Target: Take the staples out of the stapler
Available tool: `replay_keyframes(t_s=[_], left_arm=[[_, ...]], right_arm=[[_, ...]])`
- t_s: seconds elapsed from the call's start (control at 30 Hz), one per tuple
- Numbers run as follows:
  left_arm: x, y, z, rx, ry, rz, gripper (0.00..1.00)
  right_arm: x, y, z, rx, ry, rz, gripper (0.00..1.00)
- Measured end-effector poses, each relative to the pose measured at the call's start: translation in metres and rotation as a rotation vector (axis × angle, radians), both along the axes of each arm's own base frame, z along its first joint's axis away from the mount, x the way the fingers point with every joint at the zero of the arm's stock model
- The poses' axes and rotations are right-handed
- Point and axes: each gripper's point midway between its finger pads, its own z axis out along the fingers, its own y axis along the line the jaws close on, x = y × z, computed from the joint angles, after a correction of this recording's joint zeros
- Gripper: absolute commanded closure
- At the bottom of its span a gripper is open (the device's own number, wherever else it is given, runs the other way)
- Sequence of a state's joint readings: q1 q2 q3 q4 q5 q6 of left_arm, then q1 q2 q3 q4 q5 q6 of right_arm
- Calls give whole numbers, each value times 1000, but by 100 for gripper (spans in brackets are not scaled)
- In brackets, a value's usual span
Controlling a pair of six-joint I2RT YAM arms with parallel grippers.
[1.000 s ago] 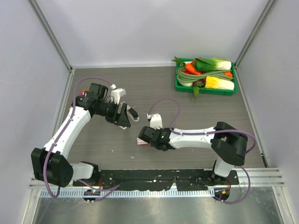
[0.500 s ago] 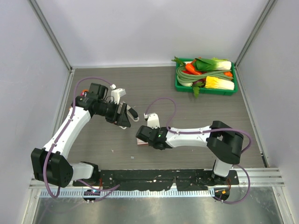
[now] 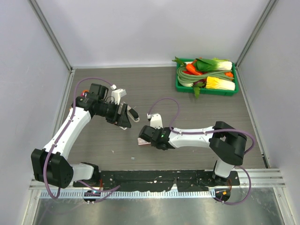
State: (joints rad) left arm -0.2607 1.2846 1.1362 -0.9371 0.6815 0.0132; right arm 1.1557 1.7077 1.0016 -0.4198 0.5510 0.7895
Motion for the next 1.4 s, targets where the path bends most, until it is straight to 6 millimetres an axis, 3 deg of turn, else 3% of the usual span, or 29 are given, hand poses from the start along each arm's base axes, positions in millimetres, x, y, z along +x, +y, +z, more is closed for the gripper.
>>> replay_keyframes(t_s=[1.07,1.4], left_arm=[[0,1,-1,4,-10,-12,30],[-1,1,-2,5,-6,-13,30]], right_arm=[[3,-2,-5,8,20,8,81],[5,-5,-4,11,17,0,89]])
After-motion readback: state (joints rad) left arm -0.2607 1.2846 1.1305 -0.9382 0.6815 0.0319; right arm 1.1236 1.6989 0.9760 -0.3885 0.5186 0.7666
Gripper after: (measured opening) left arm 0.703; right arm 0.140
